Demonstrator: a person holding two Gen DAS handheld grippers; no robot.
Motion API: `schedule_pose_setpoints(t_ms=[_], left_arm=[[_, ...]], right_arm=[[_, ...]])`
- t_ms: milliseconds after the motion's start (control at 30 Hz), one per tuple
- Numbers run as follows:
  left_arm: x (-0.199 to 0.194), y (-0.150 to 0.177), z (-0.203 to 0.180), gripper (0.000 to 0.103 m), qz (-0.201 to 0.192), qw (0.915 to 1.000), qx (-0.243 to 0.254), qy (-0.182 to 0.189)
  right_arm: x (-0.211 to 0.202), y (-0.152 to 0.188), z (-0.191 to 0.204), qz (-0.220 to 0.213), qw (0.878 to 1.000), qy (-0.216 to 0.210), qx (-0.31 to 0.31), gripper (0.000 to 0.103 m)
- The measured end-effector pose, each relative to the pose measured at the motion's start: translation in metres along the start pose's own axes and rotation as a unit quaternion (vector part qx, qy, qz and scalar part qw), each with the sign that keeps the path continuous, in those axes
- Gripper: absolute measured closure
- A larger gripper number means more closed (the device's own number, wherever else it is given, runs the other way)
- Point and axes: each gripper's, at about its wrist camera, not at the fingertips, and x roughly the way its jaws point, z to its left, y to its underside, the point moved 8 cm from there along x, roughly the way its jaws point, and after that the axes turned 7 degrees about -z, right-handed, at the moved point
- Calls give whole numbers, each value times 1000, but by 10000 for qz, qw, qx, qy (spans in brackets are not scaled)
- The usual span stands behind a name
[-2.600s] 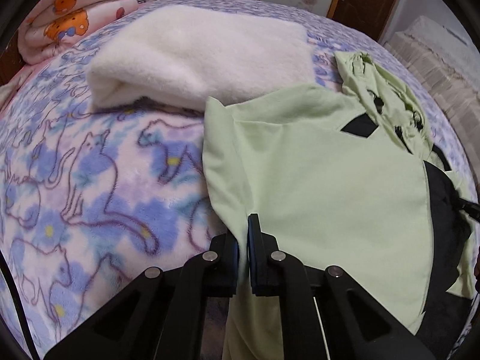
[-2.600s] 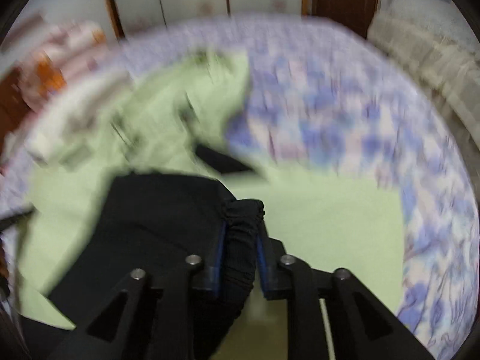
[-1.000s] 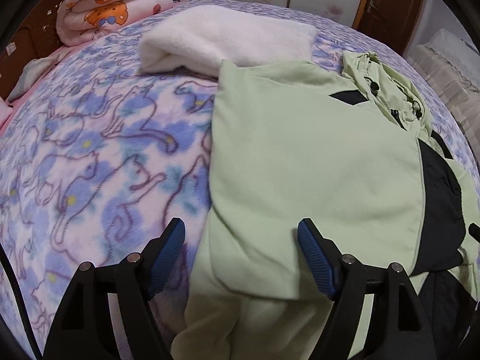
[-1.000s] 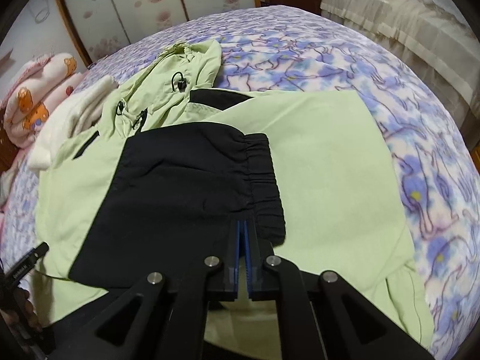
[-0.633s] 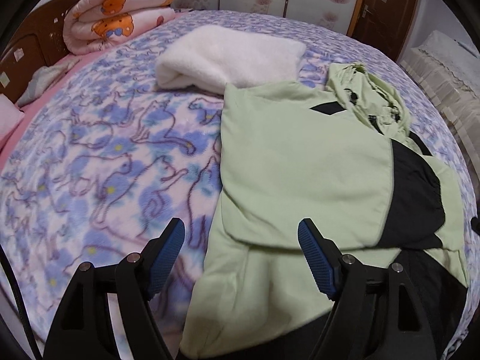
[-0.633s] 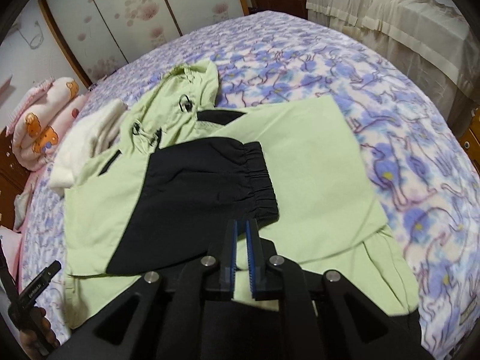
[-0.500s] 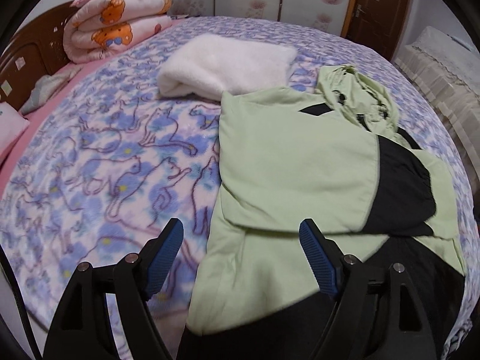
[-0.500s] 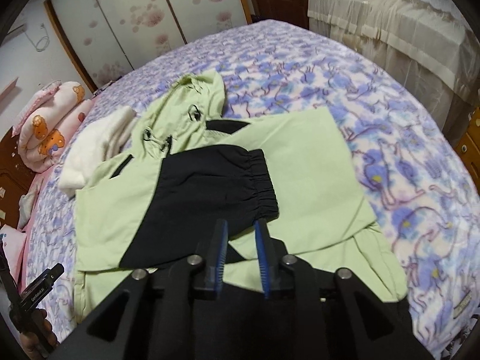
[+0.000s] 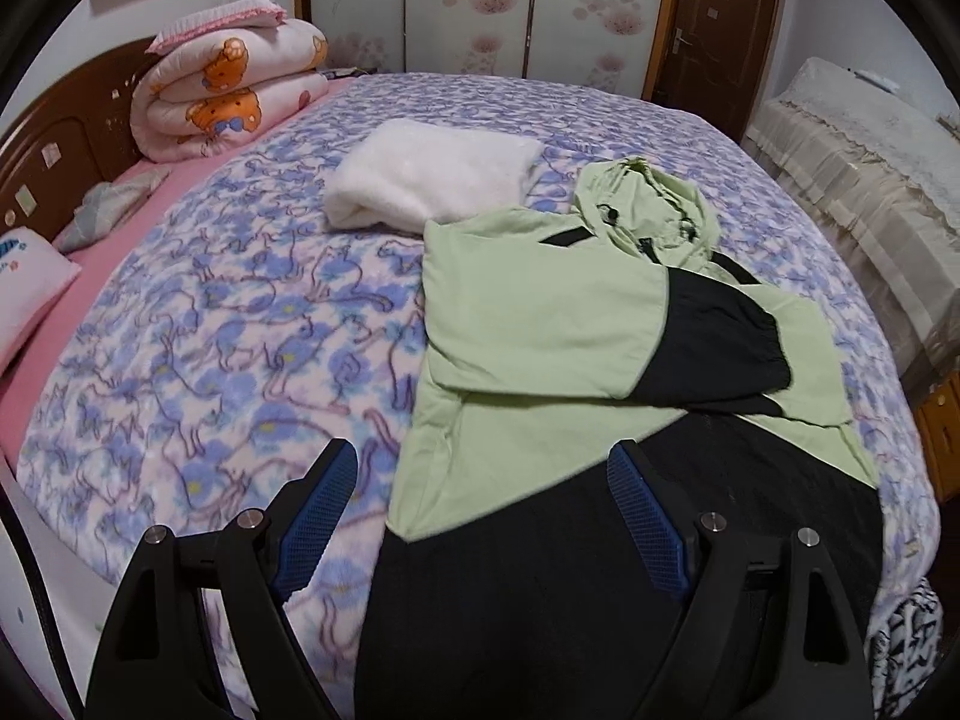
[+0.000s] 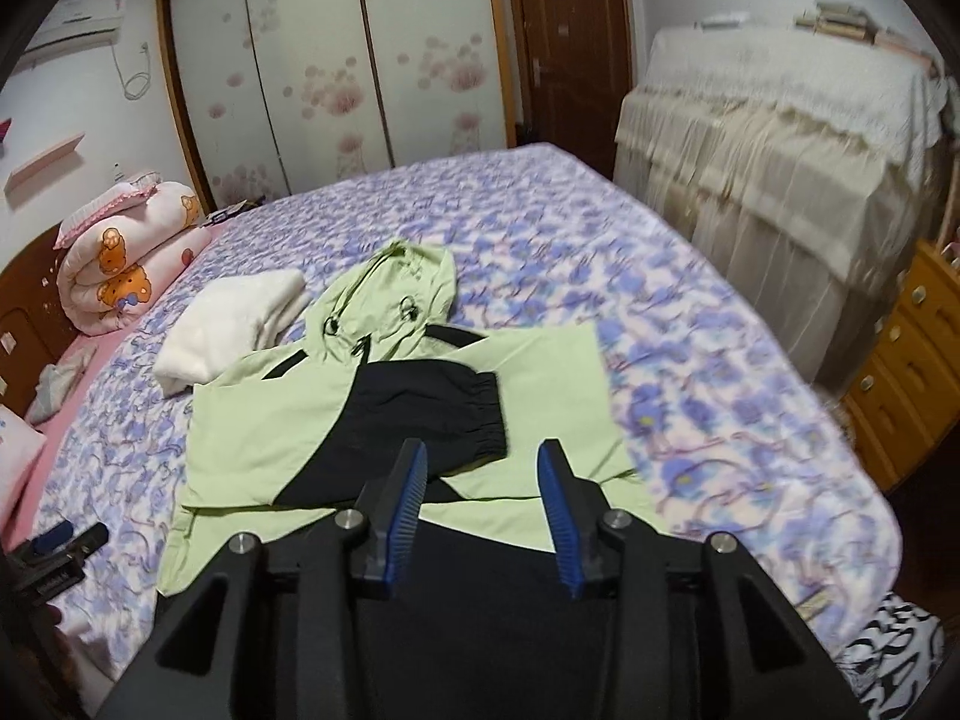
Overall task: Fold large clothes
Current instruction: 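Grasp the black jacket hem with both grippers, then lift the black hem with both grippers and fold it toward the collar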
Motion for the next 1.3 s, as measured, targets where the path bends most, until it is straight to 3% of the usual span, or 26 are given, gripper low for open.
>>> schedule_pose_setpoints(t_ms=[133,233,333,533,700,867,1100,1300], left_arm=[[-9,17,0,19,99,9999,-28,62],[-10,41,-2,19,261,9994,24,204],[-4,70,1,19,525,9980,95,331],[11,130,30,19,1024,9936,250,413],[29,159,56,19,1364,9894,-83,483],[47,181,68,19,1623,9842,-352,617],[59,202,66,18,1777,9799,-361,832],[61,206,63,17,1771,9789,-347,959]], right_arm=[[-22,15,-10,-46,9992,286,-270,62],[-23,43,-26,367,9987,277,-200,47],[-17,80,-47,901,9953,303,-171,47],[-9,123,-88,2034,9787,67,-255,47],[11,133,-128,2596,9638,76,-595,47],[42,172,-154,3217,9452,-240,-510,47],[54,243,-162,3668,9269,-483,-635,47],[44,264,-149,3386,9350,-989,-371,47]])
